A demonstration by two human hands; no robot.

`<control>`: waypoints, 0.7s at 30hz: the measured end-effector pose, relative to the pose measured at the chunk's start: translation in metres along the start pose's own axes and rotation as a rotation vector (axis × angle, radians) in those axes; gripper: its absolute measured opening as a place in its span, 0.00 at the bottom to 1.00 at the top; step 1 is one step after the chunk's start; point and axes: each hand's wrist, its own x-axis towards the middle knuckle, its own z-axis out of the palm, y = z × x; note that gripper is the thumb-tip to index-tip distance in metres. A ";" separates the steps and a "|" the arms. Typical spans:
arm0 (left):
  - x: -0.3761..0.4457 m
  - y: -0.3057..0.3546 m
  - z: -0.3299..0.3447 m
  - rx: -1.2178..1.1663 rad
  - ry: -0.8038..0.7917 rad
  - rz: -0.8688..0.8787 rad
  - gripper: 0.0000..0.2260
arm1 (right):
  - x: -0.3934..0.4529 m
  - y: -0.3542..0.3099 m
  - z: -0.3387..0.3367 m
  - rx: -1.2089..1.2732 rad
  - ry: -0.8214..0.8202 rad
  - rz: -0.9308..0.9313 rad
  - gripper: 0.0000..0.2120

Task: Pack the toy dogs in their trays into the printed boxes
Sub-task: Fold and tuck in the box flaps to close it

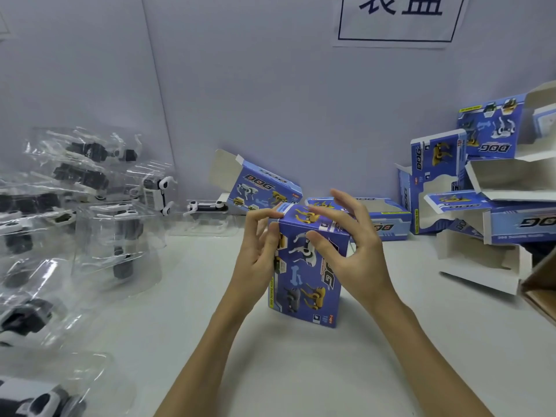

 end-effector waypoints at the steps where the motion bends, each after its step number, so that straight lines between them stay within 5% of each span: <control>1: 0.000 0.000 0.000 -0.008 0.001 -0.001 0.08 | -0.001 -0.001 -0.001 0.005 -0.004 0.003 0.14; 18: 0.000 -0.002 -0.001 -0.041 -0.006 -0.101 0.04 | -0.006 -0.001 0.000 0.073 0.051 0.050 0.09; 21: 0.000 -0.001 0.003 -0.004 0.035 -0.109 0.09 | -0.005 0.004 -0.003 0.039 0.033 0.061 0.17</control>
